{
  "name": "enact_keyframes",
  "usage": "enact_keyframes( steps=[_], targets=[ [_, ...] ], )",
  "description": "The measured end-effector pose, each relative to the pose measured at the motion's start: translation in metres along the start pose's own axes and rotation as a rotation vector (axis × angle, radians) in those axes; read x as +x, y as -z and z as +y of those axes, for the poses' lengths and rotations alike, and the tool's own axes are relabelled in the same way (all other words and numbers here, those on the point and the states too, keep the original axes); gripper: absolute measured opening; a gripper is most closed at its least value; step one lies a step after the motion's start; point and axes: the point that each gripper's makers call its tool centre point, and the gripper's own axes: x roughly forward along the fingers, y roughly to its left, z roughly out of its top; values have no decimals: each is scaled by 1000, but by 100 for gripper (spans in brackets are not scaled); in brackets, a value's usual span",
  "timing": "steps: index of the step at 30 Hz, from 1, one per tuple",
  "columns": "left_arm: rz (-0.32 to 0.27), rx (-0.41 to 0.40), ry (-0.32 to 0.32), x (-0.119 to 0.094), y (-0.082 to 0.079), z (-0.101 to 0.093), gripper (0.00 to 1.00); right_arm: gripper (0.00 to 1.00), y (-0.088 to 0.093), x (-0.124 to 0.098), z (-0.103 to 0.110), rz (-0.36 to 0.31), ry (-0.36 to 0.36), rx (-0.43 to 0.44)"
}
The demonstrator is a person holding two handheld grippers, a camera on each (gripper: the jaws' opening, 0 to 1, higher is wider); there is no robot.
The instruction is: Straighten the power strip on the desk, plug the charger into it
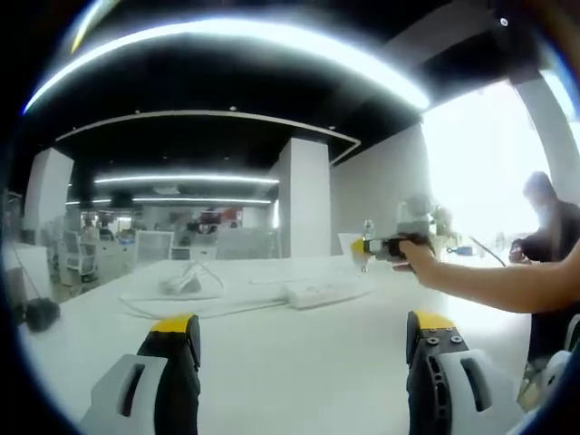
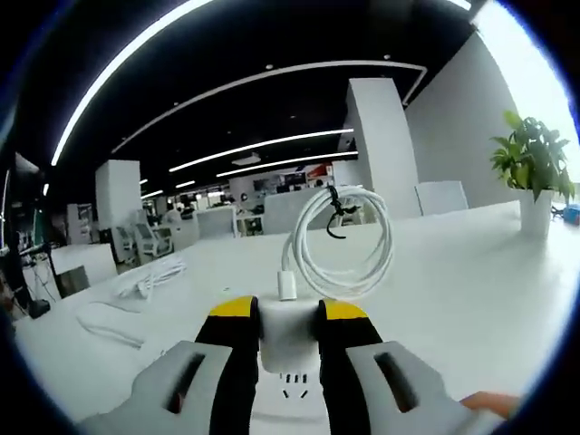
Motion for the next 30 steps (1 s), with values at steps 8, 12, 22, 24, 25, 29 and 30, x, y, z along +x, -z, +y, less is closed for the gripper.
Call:
enact_keyframes(
  steps=[8,12,22,24,25,29,30],
  targets=[
    [-8,-9,-10,-5,0,6,97,23,2,0,2,-16,23,-27],
    [-11,-9,-10,-7,-2,8,97,23,4,1,0,-15,37,-42],
    [-9,-8,-9,-7,-1,7,97,23,6,1,-1,-8,34,-44],
    [-8,-8,-7,-7,-1,7,97,23,7,1,-2,-5,40,-53],
    [-7,-8,-7,-7,-1,6,97,23,7,1,-1,-8,35,-45],
    [-6,-9,-9,-7,0,6,97,23,9,3,-1,-6,35,-46],
    [-5,-9,-10,-7,0,7,97,23,9,3,-1,-7,37,-51]
  ],
)
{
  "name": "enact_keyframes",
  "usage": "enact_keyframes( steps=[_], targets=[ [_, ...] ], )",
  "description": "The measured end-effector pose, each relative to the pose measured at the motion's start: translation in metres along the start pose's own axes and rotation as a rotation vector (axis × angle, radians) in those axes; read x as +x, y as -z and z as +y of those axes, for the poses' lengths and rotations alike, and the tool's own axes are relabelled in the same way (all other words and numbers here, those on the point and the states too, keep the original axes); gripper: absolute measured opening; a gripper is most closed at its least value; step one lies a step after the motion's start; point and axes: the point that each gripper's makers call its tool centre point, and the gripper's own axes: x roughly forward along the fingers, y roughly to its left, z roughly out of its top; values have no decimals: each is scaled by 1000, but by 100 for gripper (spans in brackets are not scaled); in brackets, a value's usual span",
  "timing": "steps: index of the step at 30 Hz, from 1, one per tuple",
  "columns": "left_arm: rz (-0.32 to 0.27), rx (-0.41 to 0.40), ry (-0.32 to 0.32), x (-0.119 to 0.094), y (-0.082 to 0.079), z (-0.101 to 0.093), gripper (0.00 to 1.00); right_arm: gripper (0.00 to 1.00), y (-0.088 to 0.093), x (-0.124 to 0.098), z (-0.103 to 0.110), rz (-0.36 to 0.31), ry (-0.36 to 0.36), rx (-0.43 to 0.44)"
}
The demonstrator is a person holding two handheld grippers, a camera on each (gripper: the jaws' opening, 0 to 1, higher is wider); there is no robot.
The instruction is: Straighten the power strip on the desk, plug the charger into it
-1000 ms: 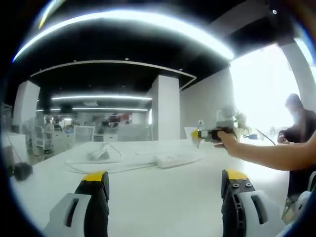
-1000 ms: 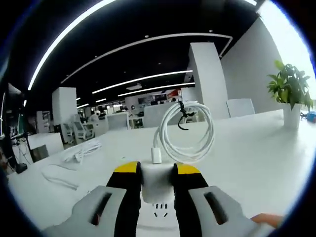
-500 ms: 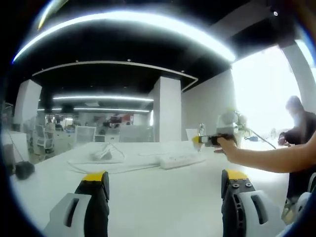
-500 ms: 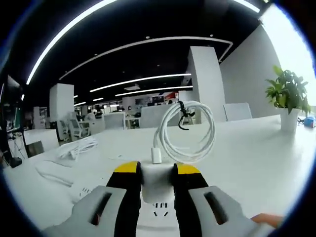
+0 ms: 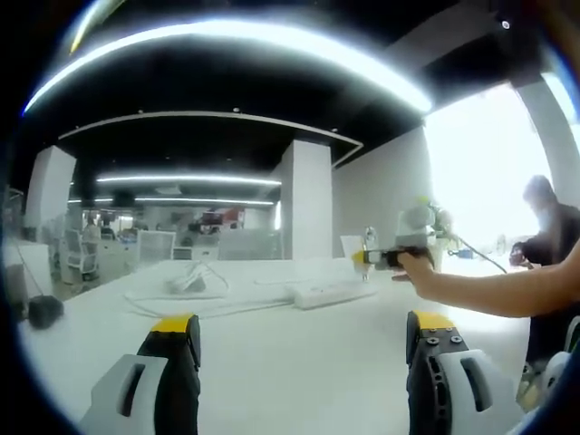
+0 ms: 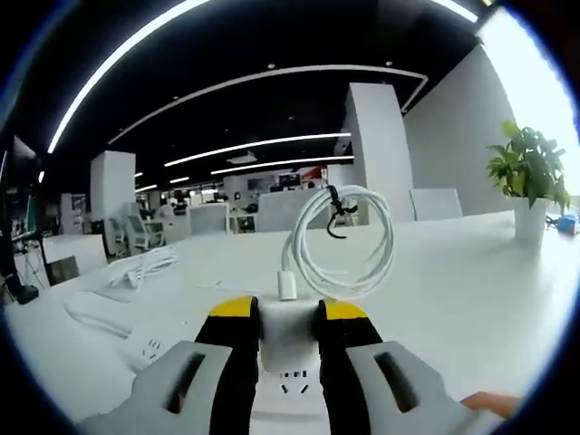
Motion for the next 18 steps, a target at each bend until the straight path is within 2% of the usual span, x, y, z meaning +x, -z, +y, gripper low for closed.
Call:
enact_keyframes(
  steps=[18],
  targets=[
    [6,0,-6,1,3,2,97,23,2,5,-3,-5,4,-9]
  ],
)
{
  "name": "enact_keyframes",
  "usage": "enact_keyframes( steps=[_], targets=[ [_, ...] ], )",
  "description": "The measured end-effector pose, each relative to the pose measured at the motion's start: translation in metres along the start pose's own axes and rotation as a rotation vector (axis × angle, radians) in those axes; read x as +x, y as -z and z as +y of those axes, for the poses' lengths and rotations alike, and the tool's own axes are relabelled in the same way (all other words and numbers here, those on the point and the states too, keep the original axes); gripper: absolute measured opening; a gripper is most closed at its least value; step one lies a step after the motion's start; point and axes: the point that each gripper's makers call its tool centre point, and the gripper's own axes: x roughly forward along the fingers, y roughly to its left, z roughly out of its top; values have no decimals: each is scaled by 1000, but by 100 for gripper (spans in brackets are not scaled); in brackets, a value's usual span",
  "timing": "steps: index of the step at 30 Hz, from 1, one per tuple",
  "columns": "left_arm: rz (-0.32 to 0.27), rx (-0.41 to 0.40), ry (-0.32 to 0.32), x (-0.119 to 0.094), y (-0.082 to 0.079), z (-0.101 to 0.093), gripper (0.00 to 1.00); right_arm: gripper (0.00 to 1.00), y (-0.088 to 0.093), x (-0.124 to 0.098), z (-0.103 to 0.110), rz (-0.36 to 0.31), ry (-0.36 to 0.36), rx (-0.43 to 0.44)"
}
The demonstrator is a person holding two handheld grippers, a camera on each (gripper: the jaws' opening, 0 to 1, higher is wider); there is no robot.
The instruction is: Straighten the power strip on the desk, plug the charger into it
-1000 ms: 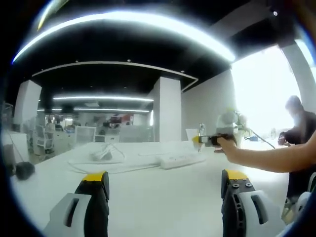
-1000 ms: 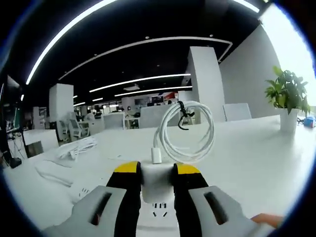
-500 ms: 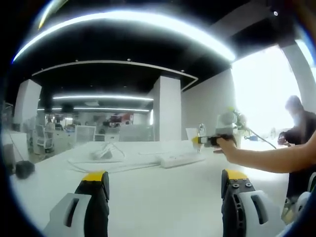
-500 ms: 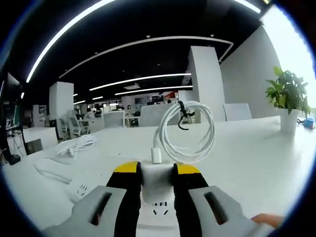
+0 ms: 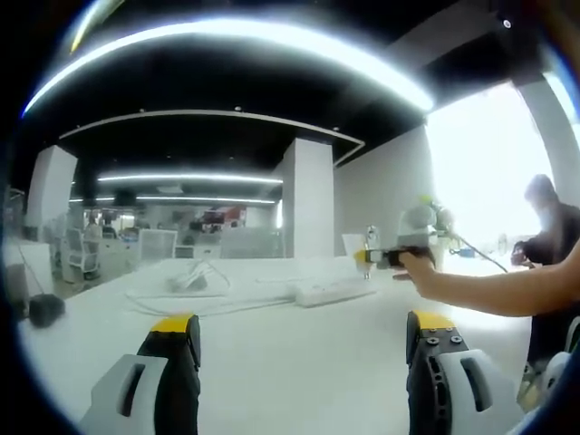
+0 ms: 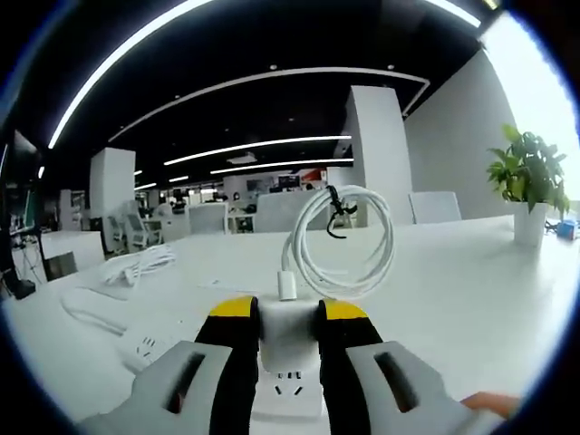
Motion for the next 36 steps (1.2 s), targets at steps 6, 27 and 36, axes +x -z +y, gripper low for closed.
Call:
enact_keyframes(
  steps=[6,27,36],
  targets=[
    [0,0,-2,0,0,1,97,23,0,0,2,0,0,-12],
    [-8,-3,-15,-7,-2,6,97,22,-1,3,2,-14,-17,-49],
    [-10,-2,-25,-6,-3,10,97,22,-4,2,1,-36,-27,-27]
  ],
)
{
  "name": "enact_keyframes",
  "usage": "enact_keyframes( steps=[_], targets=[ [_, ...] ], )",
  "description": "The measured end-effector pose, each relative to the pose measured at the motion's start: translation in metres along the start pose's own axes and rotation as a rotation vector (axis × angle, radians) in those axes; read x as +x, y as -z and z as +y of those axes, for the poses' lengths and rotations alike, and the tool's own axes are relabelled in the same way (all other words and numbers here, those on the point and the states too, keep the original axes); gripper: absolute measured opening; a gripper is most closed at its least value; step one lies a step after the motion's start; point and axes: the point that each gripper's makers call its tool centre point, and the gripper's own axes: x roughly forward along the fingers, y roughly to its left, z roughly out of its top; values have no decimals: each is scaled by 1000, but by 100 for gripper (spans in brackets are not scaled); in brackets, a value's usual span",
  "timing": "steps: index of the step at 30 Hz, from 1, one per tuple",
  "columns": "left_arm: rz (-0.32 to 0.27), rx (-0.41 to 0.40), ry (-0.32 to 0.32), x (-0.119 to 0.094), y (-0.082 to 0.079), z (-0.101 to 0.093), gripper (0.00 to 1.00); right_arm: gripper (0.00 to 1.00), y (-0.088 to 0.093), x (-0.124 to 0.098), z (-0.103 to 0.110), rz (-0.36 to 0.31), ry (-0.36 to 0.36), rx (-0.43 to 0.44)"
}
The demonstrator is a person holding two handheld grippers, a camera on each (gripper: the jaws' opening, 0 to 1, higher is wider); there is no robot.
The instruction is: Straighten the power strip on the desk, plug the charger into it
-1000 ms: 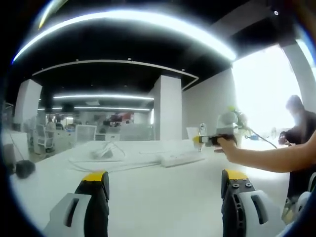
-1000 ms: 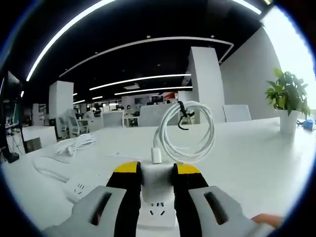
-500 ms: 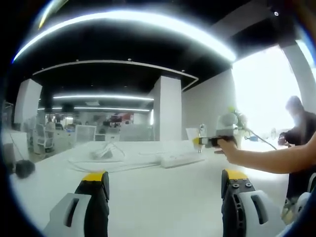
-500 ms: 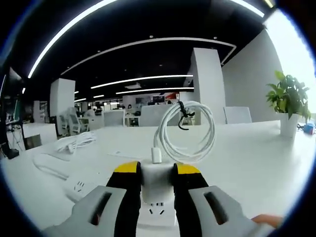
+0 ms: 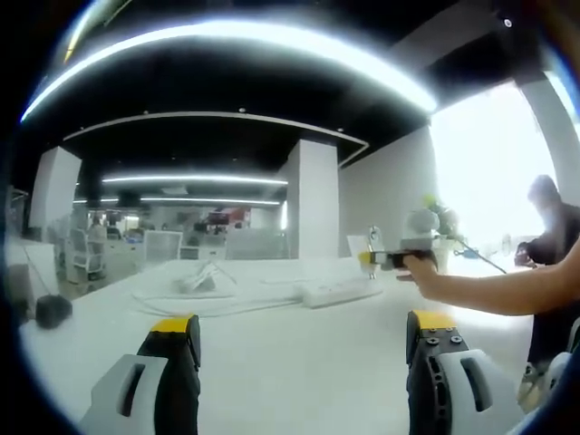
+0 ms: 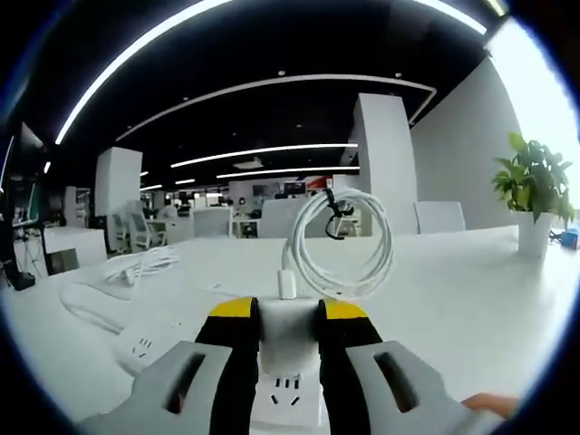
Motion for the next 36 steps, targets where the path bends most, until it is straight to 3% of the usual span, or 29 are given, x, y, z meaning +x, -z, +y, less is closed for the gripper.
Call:
enact_keyframes(
  steps=[16,36],
  targets=[
    [-1,-4,-1,-1,1,2,97,23,2,-5,6,-29,26,-83],
    [-13,-7,22,1,-2,-8,97,23,4,-19,4,0,18,-97]
  ],
)
